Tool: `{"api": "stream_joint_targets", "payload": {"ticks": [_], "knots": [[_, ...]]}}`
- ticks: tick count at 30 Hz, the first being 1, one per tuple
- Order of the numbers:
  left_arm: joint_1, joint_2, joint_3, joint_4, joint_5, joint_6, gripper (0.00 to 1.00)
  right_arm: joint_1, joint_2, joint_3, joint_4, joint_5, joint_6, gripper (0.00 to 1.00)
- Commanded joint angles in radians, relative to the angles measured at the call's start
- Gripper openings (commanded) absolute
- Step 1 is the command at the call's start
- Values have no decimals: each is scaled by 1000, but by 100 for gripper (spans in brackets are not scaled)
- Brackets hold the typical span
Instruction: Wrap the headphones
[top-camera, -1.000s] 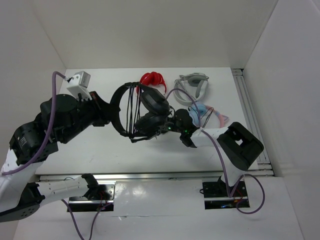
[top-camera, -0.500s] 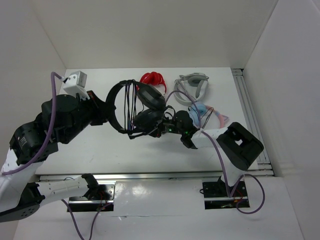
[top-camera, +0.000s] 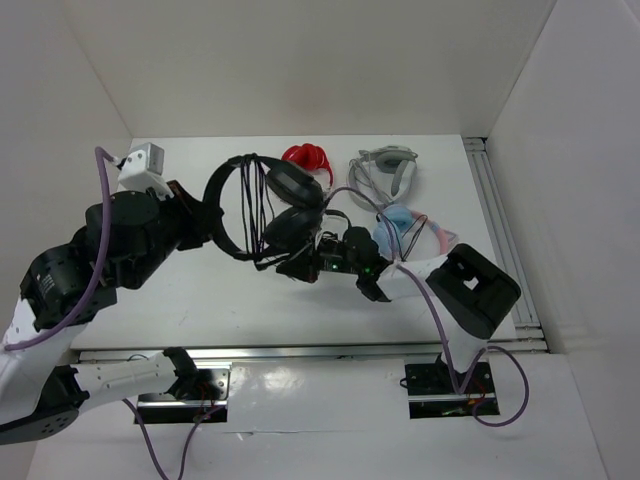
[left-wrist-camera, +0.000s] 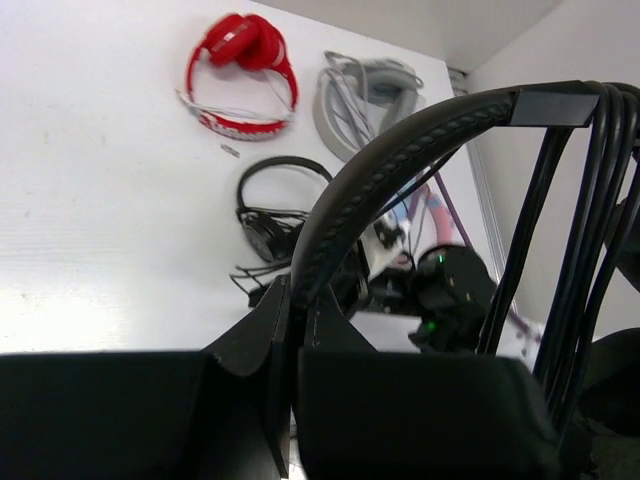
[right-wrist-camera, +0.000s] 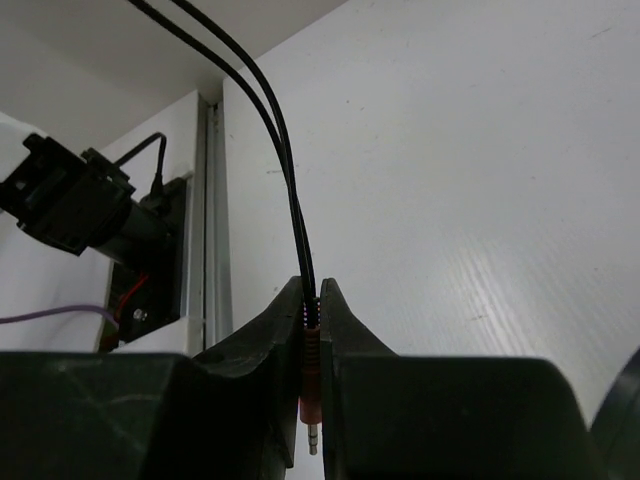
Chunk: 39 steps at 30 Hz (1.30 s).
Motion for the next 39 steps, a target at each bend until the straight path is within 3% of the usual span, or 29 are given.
{"api": "stream_joint_targets", "payload": {"ticks": [1,3,6,9,13,15,21,26,31,35,39], "knots": [[-4,-22,13,63,-161,-83,0,68,-39,-35,-44,61,-72,0],[11,13,13,36,-246,-92,0,141,-100,-83,-109,164,-124,0],[94,82,24,26,-254,-92,0,221,-159,-120,-165,310,-164,0],[220,142,34,89,-155,-17,0,318,-227,-142,-261,422,-188,0],[472,232,13,144,36,22,0,427,-300,-152,-350,563,-197,0],[516,255,-11,183,50,34,0,508,-345,-152,-396,612,-197,0],[536,255,-157,239,-40,8,0,610,-427,-76,-564,666,-231,0],[496,264,-260,261,-113,-3,0,631,-451,33,-669,597,-270,0],[456,301,-260,233,-123,-12,0,640,-418,220,-816,514,-326,0],[418,341,-228,180,-142,42,0,665,-428,354,-980,623,-404,0],[409,392,-209,103,-131,109,0,665,-487,472,-1141,901,-528,0]]}}
